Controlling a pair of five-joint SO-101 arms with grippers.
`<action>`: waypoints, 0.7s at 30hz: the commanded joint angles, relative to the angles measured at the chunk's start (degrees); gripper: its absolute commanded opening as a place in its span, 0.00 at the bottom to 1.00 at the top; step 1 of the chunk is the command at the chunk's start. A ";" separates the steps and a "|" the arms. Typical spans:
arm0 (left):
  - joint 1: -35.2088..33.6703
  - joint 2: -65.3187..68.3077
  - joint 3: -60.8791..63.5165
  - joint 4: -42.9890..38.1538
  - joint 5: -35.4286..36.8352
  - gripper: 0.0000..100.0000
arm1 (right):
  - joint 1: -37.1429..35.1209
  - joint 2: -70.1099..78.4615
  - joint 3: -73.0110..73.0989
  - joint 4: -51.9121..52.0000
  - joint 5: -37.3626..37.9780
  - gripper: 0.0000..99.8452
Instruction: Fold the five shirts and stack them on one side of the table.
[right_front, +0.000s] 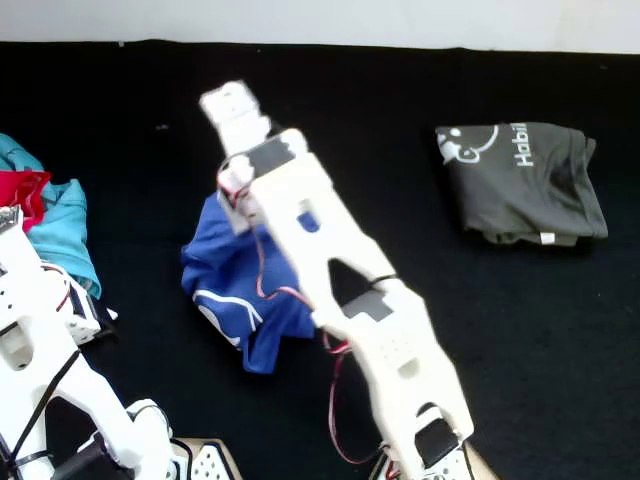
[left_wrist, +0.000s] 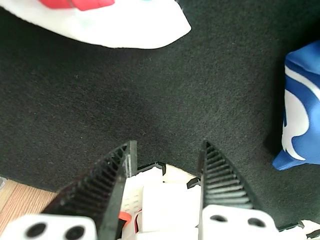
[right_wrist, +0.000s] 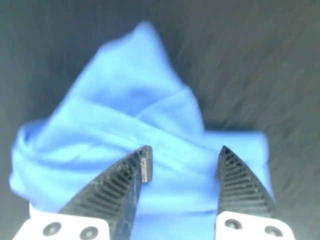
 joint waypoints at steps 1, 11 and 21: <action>-0.66 -1.71 -0.22 -0.44 -0.53 0.21 | -1.01 1.89 -4.18 9.89 0.62 0.21; -0.57 -1.71 -0.57 -0.53 -0.53 0.21 | 0.13 -7.34 1.80 14.02 0.70 0.21; -0.40 -1.71 -0.57 -2.46 -0.35 0.21 | 2.24 -18.42 22.81 5.76 5.10 0.21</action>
